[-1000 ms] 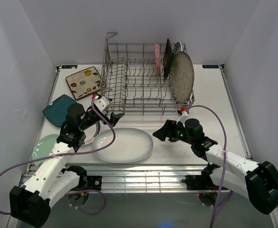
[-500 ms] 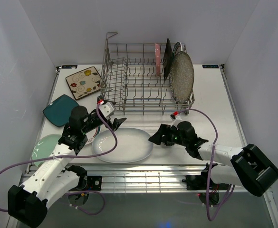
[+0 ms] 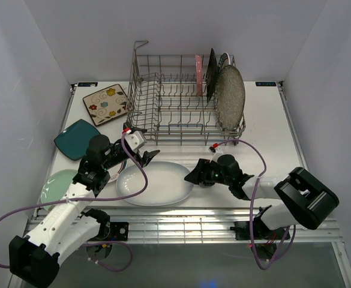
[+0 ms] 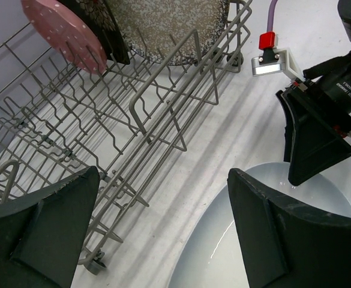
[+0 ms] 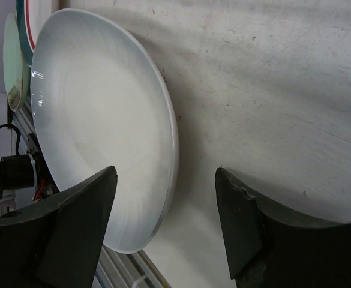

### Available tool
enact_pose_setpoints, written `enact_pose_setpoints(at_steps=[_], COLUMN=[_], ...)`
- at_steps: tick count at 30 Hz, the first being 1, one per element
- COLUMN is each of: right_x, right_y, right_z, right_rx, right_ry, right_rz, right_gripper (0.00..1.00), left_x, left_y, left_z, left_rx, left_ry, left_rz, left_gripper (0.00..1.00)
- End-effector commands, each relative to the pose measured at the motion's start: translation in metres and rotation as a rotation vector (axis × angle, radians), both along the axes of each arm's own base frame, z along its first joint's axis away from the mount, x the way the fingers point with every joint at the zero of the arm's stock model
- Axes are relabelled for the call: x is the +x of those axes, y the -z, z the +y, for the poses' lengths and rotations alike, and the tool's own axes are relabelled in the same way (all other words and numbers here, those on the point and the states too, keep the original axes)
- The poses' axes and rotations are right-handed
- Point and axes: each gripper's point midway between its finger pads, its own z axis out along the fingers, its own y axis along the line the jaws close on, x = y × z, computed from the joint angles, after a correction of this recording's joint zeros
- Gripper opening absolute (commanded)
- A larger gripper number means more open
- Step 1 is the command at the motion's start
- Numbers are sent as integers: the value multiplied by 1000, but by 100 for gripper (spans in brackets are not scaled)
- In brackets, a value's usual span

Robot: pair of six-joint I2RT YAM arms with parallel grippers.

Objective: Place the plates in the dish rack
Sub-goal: Pick up the plate from the corner of the board.

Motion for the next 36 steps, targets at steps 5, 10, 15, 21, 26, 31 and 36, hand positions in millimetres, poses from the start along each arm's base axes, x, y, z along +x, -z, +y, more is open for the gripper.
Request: enact_pose_setpoints(at_steps=[5,10,15,21,26,31,36], right_x=[13,15,18,17,19,21,22], right_y=[-21,-21,-17,-14,-15,-18,-19], right_z=[21,27,34,39,37,34,30], right_rx=[77,79,84,96,96,84,72], right_ry=[-14,-22,-28,-35,-18,1,19], right_rz=[-54,-47,-32,-15,-20,-29,-34], right_gripper=[70,65,59,39,23,8,8], left_x=[-14,-15,-19,-35,-44,-56,-66], left_y=[11,19,21,34,41,51,64], left_z=[-11,-20,-24,-33,-39,-48,-58], left_rx=[34,67,83,129,156,196,252], left_ry=[81,75,82,157,198,244,265], left_rz=[14,14,-1,11,22,36,40], left_gripper=[98,98,98,98,98,98,98])
